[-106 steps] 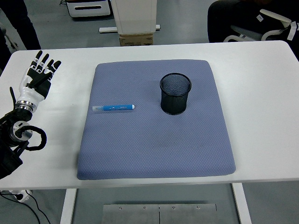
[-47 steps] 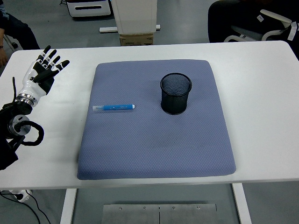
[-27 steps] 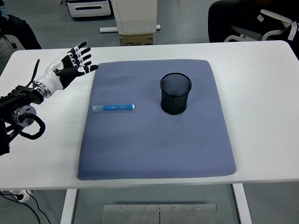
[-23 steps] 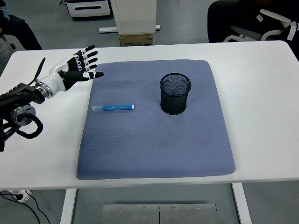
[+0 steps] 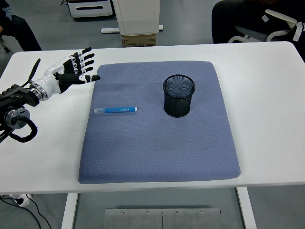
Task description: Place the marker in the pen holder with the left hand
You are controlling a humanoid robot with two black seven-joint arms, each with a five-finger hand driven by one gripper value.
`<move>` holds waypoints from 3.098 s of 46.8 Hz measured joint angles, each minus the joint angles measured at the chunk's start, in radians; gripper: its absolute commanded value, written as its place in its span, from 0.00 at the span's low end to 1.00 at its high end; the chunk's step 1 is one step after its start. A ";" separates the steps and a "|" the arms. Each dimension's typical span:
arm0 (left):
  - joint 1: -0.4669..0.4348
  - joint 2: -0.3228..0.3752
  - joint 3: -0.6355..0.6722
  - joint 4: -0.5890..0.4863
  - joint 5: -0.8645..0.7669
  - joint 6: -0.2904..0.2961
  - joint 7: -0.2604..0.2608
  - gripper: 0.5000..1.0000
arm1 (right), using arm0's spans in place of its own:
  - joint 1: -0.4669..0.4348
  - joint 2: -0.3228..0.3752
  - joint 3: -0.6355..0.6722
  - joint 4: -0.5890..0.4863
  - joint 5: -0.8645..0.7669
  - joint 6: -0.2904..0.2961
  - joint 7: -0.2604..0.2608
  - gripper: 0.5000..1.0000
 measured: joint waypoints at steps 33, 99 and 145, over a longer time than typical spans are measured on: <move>0.225 -0.008 -0.407 0.012 -0.309 0.049 -0.080 1.00 | 0.000 0.000 0.000 0.000 0.000 0.000 0.000 1.00; -0.282 0.055 0.351 -0.184 0.035 -0.058 -0.076 1.00 | 0.000 0.000 0.000 0.000 0.000 0.000 0.000 1.00; -0.488 -0.086 0.641 -0.181 0.681 0.005 -0.069 1.00 | 0.000 0.000 0.000 0.000 0.000 0.000 0.000 1.00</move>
